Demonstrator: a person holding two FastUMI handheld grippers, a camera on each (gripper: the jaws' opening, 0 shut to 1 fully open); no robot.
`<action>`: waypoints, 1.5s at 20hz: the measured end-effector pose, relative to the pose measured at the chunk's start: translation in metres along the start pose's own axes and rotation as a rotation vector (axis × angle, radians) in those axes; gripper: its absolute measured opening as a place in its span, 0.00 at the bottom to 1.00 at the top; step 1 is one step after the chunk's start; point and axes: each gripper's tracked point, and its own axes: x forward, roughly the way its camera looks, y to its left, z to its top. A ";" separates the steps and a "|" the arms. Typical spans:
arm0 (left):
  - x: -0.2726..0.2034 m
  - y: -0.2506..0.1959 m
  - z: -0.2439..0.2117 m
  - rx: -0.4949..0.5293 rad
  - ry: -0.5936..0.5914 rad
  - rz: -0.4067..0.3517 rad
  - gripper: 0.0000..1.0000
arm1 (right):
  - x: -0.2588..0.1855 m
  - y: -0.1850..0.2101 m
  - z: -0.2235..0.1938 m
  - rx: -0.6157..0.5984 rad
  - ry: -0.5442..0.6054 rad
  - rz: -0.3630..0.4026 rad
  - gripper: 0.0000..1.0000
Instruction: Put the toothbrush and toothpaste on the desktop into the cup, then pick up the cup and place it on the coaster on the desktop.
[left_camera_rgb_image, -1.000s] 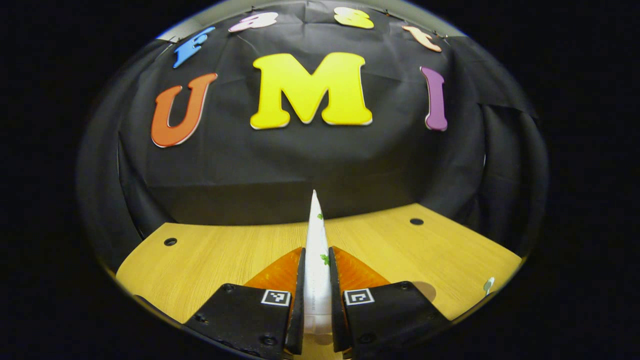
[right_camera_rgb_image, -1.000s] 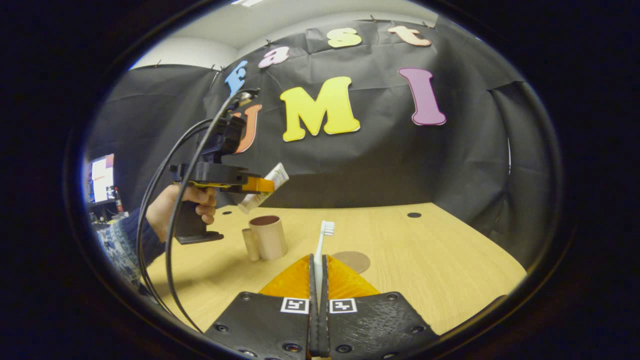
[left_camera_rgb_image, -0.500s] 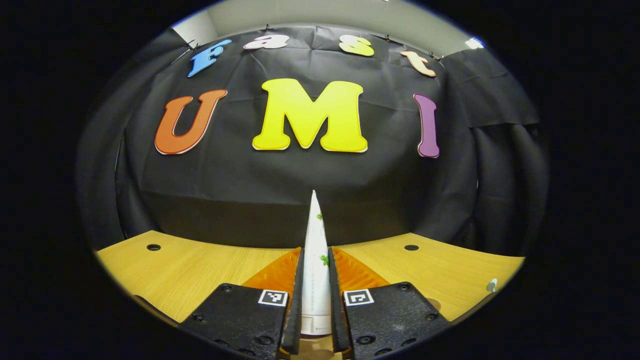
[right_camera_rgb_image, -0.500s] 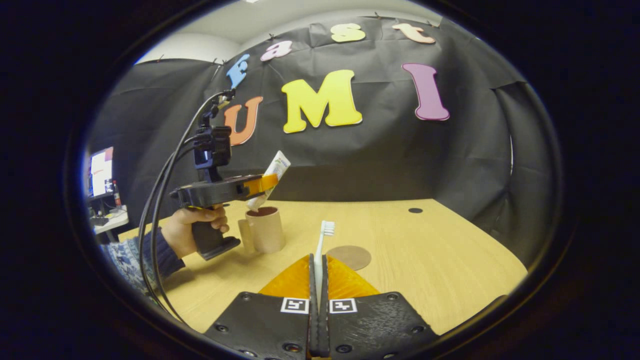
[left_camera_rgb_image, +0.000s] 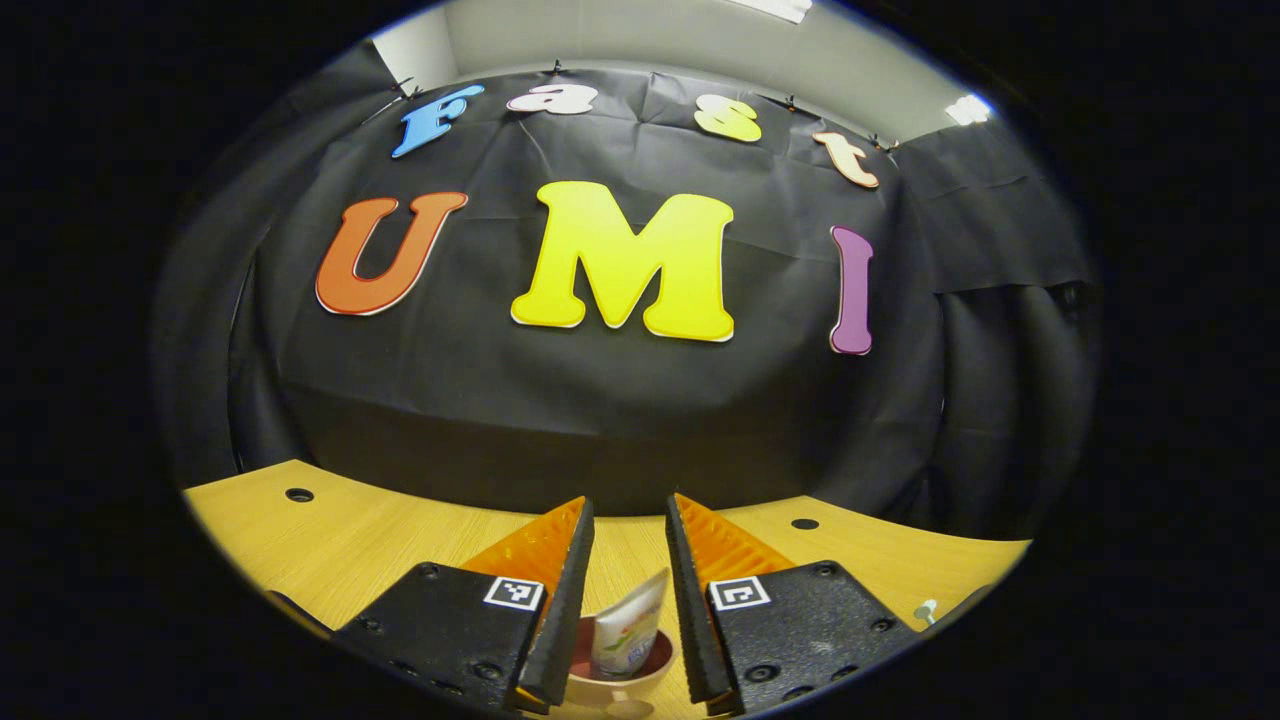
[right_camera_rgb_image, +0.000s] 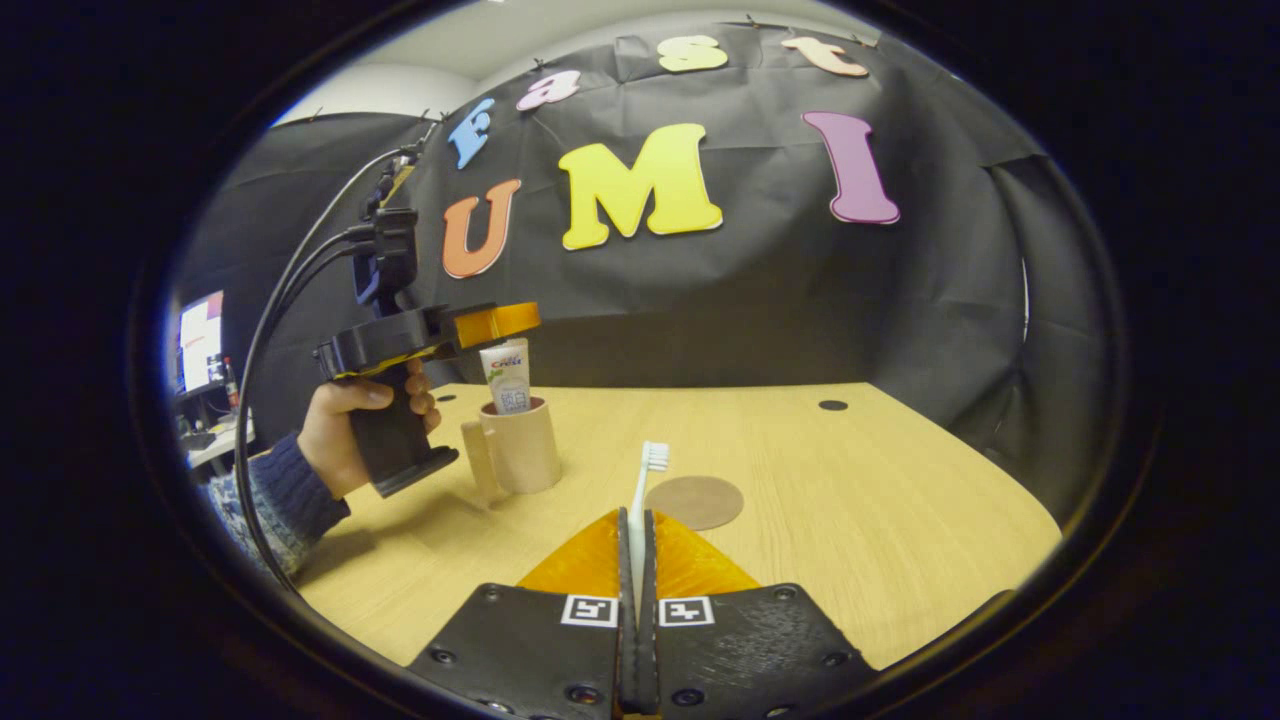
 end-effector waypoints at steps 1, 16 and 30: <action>-0.008 -0.001 0.002 -0.012 0.005 -0.002 0.53 | 0.000 0.003 0.005 -0.002 -0.007 0.003 0.02; -0.122 0.066 -0.018 -0.055 0.089 0.206 0.98 | 0.078 0.129 0.142 -0.041 -0.190 0.165 0.00; -0.180 0.085 -0.074 -0.164 0.188 0.220 0.98 | 0.182 0.199 0.167 -0.056 -0.268 0.056 0.01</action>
